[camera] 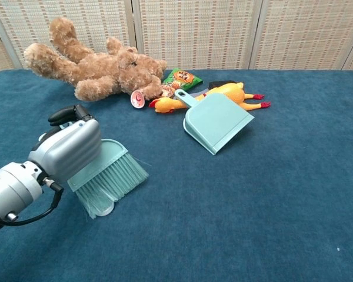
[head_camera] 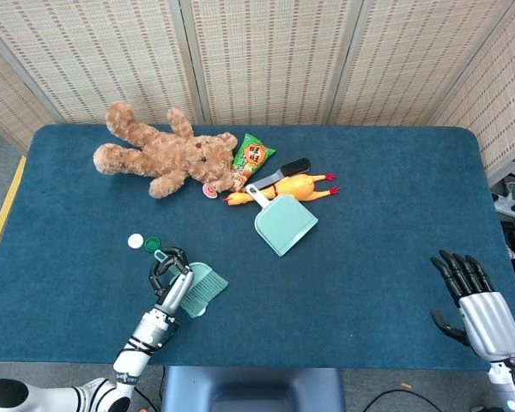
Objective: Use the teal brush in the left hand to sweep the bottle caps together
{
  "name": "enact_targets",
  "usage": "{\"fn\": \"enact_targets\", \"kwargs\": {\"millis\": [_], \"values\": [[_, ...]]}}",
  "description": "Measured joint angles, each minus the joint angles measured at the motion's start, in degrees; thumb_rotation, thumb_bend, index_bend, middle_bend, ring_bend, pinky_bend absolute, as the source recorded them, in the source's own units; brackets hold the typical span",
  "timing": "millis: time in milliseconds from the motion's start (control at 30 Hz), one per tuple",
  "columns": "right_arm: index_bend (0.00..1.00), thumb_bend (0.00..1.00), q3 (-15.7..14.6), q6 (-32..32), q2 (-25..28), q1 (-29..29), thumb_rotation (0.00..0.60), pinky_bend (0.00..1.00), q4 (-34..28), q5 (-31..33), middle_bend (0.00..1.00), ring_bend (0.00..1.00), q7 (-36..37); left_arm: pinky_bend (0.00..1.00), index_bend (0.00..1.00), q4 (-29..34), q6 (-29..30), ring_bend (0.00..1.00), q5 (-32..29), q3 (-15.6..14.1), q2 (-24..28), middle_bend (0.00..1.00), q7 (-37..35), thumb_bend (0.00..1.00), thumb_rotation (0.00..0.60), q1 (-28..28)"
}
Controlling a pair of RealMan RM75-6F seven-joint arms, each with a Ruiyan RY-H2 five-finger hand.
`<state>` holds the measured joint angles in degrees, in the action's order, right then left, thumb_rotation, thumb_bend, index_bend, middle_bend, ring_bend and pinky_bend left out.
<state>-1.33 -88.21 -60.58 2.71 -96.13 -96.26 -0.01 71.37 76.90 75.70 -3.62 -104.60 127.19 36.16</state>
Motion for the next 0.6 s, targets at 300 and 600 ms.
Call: {"fn": "enact_targets", "kwargs": {"millis": [300, 600], "values": [[0.0, 0.23, 0.01, 0.24, -0.1, -0.02, 0.6, 0.0, -0.3, 0.12, 0.0, 0.0, -0.62, 0.82, 0.87, -1.21, 0.26, 0.74, 0.28, 0.93, 0.46, 1.0, -1.24, 0.55, 0.6, -0.56], [0.0, 0.23, 0.17, 0.38, 0.02, 0.06, 0.6, 0.0, -0.1, 0.32, 0.0, 0.0, -0.18, 0.82, 0.87, -2.29, 0.65, 0.74, 0.42, 2.58, 0.1, 1.0, -1.27, 0.55, 0.6, -0.43]]}}
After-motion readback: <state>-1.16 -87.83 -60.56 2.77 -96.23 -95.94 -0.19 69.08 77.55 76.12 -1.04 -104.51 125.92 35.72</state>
